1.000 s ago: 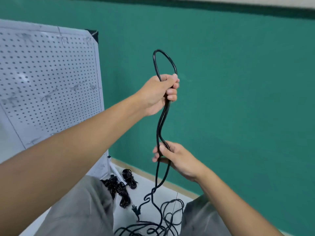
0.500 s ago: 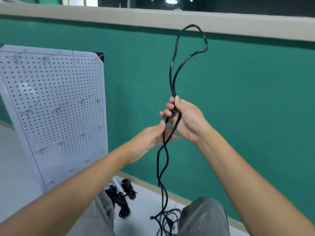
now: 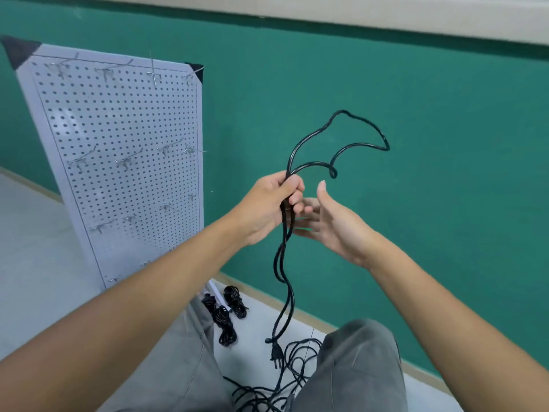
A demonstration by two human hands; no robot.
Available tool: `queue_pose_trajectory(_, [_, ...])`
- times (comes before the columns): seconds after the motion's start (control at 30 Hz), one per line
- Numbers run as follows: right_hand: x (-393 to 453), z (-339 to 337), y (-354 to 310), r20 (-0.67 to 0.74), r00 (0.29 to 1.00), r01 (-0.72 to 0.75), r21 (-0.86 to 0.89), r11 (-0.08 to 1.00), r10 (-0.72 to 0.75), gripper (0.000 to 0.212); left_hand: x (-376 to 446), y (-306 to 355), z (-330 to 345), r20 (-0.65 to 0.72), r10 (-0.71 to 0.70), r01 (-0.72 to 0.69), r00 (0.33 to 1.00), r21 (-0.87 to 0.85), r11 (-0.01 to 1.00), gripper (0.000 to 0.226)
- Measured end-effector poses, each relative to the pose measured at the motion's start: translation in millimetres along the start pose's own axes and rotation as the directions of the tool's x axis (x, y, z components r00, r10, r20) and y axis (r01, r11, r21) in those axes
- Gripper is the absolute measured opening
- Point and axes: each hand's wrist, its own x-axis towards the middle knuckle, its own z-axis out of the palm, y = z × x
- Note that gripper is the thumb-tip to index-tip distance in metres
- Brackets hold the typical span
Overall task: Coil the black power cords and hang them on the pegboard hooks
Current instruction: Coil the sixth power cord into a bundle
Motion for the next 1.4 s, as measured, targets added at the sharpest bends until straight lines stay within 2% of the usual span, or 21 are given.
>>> queue_pose_trajectory(0.07, [-5.6, 13.2, 28.6, 0.078, 0.995, -0.056, -0.084, 0.995, 0.062, 0.069, 4.6, 4.3, -1.8, -0.025, -0.004, 0.004, 1.000, 0.000, 1.000, 0.023])
queue_pose_trajectory(0.13, [-10.2, 24.5, 55.1, 0.124, 0.991, -0.022, -0.183, 0.983, 0.046, 0.045, 8.4, 5.0, -3.5, -0.037, 0.002, -0.002, 0.999, -0.003, 1.000, 0.022])
queue_pose_trajectory(0.2, [-11.2, 31.2, 73.5, 0.111, 0.994, 0.053, -0.276, 0.960, -0.023, 0.021, 12.5, 3.2, -5.7, -0.054, -0.006, 0.006, 0.999, 0.007, 1.000, 0.022])
queue_pose_trajectory(0.3, [-8.4, 37.7, 79.5, 0.037, 0.996, 0.087, -0.333, 0.939, -0.079, 0.023, 13.6, -2.5, -14.4, -0.081, -0.044, 0.048, 0.996, 0.038, 0.998, 0.026])
queue_pose_trajectory(0.5, [-1.3, 33.4, 46.0, -0.079, 0.982, 0.152, -0.209, 0.966, -0.171, 0.021, -17.8, -29.5, -40.5, -0.108, -0.170, 0.195, 0.980, 0.308, 0.931, 0.047])
queue_pose_trajectory(0.67, [11.8, 27.9, 25.5, -0.107, 0.983, 0.137, -0.121, 0.983, -0.150, 0.021, -66.9, -73.0, -54.6, -0.076, -0.260, 0.265, 0.963, 0.468, 0.843, 0.041])
queue_pose_trajectory(0.8, [18.6, 26.2, 17.1, -0.113, 0.985, 0.120, -0.106, 0.987, -0.132, 0.020, -96.4, -100.1, -62.8, -0.115, -0.227, 0.255, 0.967, 0.431, 0.866, 0.026])
queue_pose_trajectory(1.0, [14.8, 0.5, 39.8, -0.168, 0.986, -0.055, -0.195, 0.979, 0.022, 0.025, -93.2, -98.7, -71.9, -0.276, -0.092, 0.192, 0.957, 0.360, 0.913, 0.021])
queue_pose_trajectory(1.2, [3.8, -34.0, 68.8, -0.306, 0.940, -0.235, -0.260, 0.937, 0.151, 0.024, -67.7, -43.4, -58.4, -0.216, 0.001, 0.087, 0.976, 0.397, 0.914, 0.027])
queue_pose_trajectory(1.3, [-1.9, -46.3, 79.7, -0.366, 0.909, -0.342, -0.382, 0.859, 0.199, 0.023, -55.4, -22.3, -53.9, -0.197, 0.016, 0.068, 0.980, 0.411, 0.909, 0.034])
queue_pose_trajectory(1.4, [-6.4, -48.2, 77.7, -0.376, 0.908, -0.334, -0.382, 0.861, 0.185, 0.023, -46.5, -7.2, -51.4, -0.179, 0.011, 0.061, 0.984, 0.393, 0.918, 0.038])
